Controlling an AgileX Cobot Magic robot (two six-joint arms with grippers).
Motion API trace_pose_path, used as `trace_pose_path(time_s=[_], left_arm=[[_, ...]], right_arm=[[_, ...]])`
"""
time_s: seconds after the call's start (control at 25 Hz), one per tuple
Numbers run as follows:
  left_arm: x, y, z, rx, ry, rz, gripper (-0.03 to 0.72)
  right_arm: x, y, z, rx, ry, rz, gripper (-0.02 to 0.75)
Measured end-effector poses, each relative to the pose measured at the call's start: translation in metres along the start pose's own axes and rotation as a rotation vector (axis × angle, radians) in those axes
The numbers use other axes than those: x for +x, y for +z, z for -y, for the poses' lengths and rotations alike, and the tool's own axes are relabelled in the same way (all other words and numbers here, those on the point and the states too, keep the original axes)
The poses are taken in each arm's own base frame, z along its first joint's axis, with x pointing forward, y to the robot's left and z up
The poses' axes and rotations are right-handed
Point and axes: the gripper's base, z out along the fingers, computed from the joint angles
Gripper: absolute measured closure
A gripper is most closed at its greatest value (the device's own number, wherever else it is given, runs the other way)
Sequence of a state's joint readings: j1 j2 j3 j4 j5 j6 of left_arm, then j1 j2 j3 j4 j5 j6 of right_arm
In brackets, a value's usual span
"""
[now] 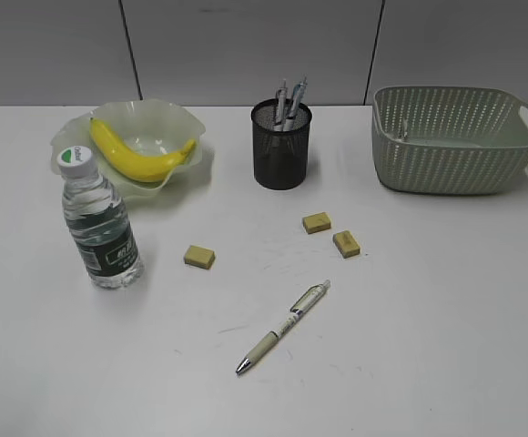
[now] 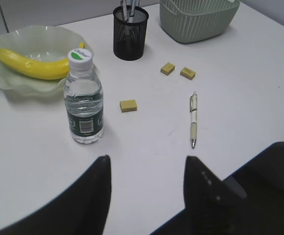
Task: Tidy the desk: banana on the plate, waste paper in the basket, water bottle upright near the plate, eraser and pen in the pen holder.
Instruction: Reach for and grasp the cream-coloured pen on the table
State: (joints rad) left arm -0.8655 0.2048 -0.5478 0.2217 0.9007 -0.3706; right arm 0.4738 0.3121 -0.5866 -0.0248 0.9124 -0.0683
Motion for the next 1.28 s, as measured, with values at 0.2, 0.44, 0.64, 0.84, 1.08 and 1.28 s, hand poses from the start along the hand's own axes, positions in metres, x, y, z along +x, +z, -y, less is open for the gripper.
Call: trace_pose_path(time_s=[0.2, 0.44, 0.64, 0.84, 1.08, 1.28], left_arm=[[0.001, -0.006, -0.001, 0.008, -0.005, 0.036, 0.326], [0.005, -0.017, -0.004, 0.023, -0.017, 0.098, 0.353], [0.011, -0.031, -0.008, 0.045, -0.032, 0.184, 0.365], [0.013, -0.035, -0.009, 0.054, -0.034, 0.204, 0.365], [0.013, -0.035, -0.009, 0.057, -0.034, 0.203, 0.367], [0.014, -0.035, -0.009, 0.054, -0.031, 0.192, 0.399]], right_arm=[[-0.040, 0.032, 0.001, -0.029, -0.037, -0.093, 0.318], [-0.084, 0.094, 0.000, -0.081, -0.006, -0.269, 0.318], [-0.108, 0.140, -0.005, -0.140, 0.063, -0.354, 0.318], [-0.119, 0.179, -0.009, -0.167, 0.092, -0.425, 0.318], [-0.116, 0.219, -0.041, -0.184, 0.079, -0.533, 0.318], [-0.111, 0.246, -0.071, -0.147, 0.156, -0.637, 0.318]])
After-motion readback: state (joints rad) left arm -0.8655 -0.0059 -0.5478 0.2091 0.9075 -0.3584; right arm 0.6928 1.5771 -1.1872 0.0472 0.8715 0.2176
